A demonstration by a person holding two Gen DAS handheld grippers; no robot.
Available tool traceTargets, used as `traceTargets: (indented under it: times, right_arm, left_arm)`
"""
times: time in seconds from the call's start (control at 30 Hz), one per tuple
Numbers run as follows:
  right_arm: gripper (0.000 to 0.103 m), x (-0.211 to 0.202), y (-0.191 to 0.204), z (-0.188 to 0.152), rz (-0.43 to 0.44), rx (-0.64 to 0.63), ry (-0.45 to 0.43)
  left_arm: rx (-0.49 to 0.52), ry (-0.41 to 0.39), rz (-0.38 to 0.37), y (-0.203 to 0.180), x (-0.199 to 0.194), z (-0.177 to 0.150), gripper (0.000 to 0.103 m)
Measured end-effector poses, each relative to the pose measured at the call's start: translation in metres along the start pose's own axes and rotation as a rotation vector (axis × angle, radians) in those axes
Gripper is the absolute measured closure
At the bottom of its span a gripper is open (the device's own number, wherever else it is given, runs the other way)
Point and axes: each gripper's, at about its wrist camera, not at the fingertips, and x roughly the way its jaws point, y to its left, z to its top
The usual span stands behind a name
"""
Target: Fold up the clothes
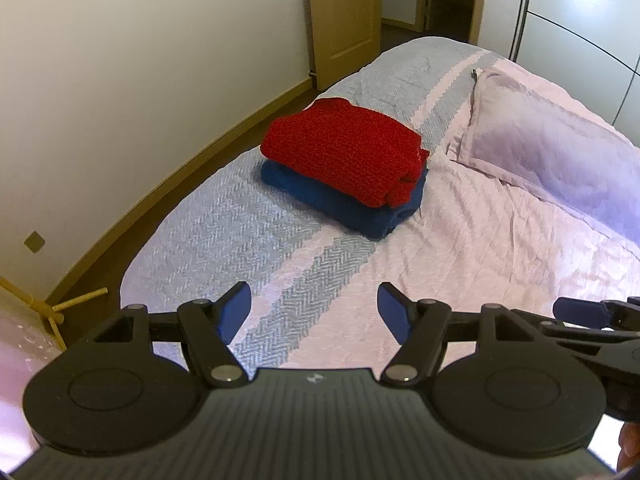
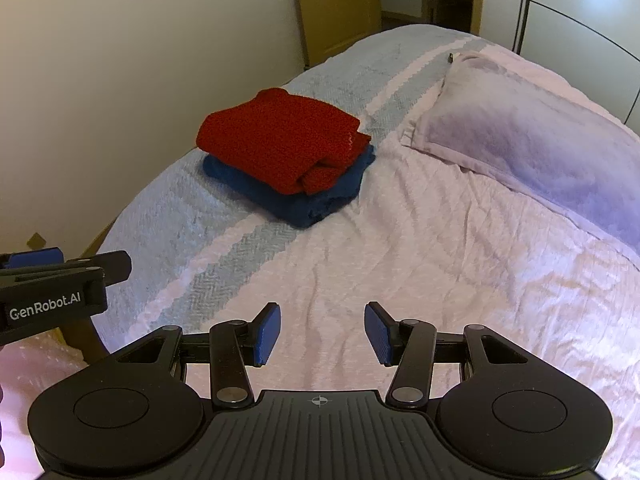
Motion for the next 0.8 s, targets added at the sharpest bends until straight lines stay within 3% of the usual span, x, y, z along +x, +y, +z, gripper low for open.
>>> traceTargets:
  times: [0.8]
  right_arm:
    - [0.053, 0.026, -0.058, 0.033, 0.095, -0.121, 0.038]
  left_arm:
    - [-0.104, 0.043, 0.07, -0.052, 0.018, 0.011, 0.036]
